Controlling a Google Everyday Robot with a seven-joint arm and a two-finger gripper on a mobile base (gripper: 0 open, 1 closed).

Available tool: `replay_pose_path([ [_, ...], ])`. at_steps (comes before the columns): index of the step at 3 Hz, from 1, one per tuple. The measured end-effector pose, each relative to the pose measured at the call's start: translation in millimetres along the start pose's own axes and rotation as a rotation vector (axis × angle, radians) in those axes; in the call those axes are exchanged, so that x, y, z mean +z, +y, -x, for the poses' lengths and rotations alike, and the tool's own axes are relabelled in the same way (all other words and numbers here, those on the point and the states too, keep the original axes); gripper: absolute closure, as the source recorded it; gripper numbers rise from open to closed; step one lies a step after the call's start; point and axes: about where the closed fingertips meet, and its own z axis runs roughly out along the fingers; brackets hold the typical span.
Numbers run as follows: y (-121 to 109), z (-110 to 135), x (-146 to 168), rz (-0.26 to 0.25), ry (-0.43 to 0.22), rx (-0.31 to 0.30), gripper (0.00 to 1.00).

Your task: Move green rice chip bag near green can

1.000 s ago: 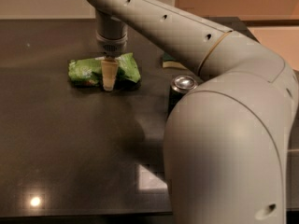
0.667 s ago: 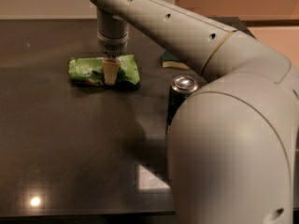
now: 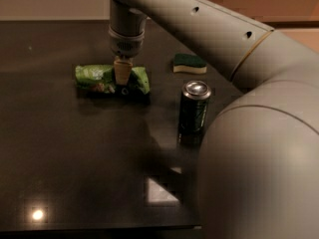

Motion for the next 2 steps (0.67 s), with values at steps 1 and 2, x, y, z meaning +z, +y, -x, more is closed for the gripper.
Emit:
replay_pose_path([
  [1,16,-18,-18,0.021,0.0,0.012,1.0],
  [2,34,-39,-32,0.043,0.0,0.034,1.0],
])
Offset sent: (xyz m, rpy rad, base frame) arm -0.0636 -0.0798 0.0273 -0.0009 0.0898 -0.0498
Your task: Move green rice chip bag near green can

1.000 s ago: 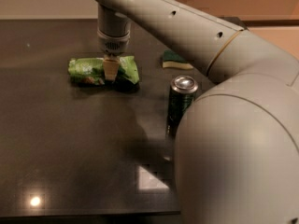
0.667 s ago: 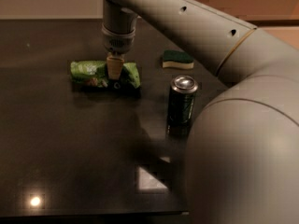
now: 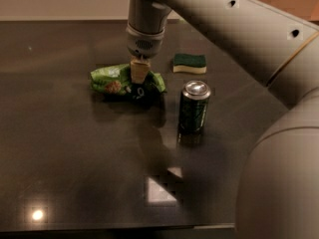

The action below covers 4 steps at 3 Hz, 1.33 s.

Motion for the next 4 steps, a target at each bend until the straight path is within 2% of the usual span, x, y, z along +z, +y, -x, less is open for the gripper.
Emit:
replay_pose_path([
  [1,15,-23,-7,0.011,0.012,0.023,1.0],
  [2,30,-42,-10,0.031,0.022,0.053,0.82],
  [4,62,-51,-14,0.083,0.005,0.079,0.35],
])
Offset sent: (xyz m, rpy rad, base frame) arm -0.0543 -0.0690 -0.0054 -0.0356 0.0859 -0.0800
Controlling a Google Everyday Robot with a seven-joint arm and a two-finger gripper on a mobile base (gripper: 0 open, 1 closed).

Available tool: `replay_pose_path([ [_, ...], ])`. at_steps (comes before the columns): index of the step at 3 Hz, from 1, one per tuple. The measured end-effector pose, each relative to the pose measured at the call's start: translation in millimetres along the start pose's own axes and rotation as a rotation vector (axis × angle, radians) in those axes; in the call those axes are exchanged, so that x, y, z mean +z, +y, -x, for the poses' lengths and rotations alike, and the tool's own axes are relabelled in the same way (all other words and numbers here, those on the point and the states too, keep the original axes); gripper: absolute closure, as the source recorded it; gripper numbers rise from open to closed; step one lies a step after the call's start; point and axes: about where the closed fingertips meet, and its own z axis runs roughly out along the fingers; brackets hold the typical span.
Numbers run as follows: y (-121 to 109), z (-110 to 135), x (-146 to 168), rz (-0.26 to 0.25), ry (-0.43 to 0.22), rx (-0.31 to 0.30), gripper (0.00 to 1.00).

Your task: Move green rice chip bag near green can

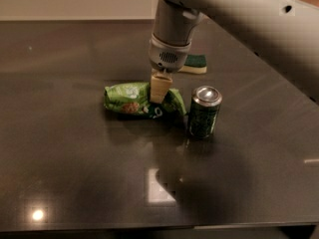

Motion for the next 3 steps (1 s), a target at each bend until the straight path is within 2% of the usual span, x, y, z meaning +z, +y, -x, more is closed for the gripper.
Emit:
replay_pose_path([
  [1,8.9,-2.6,-0.8,0.008,-0.014,0.012,0.12],
  [2,7.9,-0.9,-0.4,0.003,-0.018,0.01,0.0],
  [3,7.8,-0.9,-0.4,0.003,-0.018,0.01,0.0],
])
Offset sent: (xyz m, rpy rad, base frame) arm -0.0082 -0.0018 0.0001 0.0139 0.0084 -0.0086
